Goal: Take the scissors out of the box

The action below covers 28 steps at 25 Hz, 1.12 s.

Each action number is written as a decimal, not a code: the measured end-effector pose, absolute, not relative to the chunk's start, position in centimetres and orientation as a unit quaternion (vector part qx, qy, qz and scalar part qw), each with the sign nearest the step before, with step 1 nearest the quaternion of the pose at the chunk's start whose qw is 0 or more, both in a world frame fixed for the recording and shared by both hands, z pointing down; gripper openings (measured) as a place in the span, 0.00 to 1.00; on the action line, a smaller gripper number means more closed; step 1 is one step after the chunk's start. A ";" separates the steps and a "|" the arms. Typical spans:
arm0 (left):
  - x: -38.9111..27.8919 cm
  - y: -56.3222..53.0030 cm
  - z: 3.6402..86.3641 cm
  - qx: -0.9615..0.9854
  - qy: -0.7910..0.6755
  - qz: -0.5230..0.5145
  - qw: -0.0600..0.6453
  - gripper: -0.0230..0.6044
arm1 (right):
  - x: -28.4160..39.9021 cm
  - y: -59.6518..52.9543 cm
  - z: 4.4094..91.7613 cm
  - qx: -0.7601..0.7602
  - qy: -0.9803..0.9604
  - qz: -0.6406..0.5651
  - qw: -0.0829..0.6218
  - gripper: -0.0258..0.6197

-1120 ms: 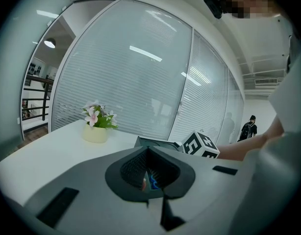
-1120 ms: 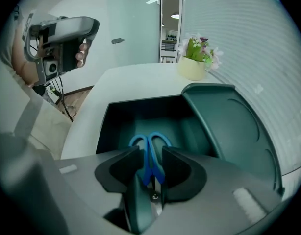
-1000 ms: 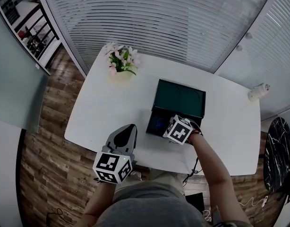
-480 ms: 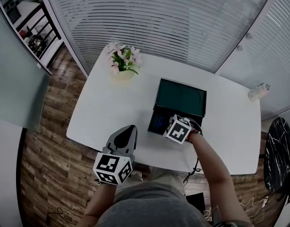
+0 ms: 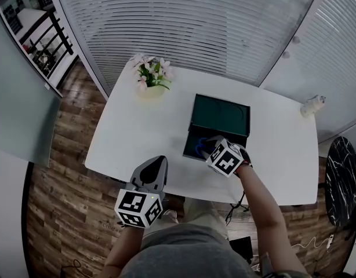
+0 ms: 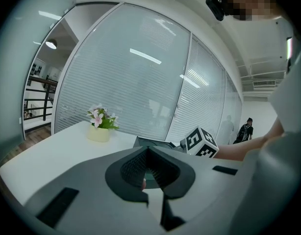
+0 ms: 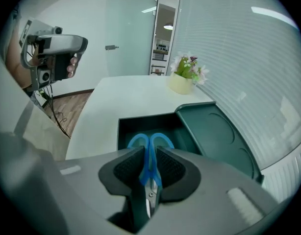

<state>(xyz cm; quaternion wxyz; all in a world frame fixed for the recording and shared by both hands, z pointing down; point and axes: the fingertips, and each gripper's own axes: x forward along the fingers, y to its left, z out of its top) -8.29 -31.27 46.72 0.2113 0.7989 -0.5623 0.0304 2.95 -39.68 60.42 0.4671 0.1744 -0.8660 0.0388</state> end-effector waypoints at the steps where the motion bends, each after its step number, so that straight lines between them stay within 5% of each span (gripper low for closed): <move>1: -8.2 -31.0 46.6 0.801 -0.560 0.030 0.211 0.05 | 3.0 -39.6 60.0 0.184 -0.868 0.034 0.460 0.18; 28: -7.9 -22.5 44.0 0.855 -0.487 0.033 0.177 0.05 | 6.1 -32.2 46.1 0.481 -0.839 -0.050 0.250 0.18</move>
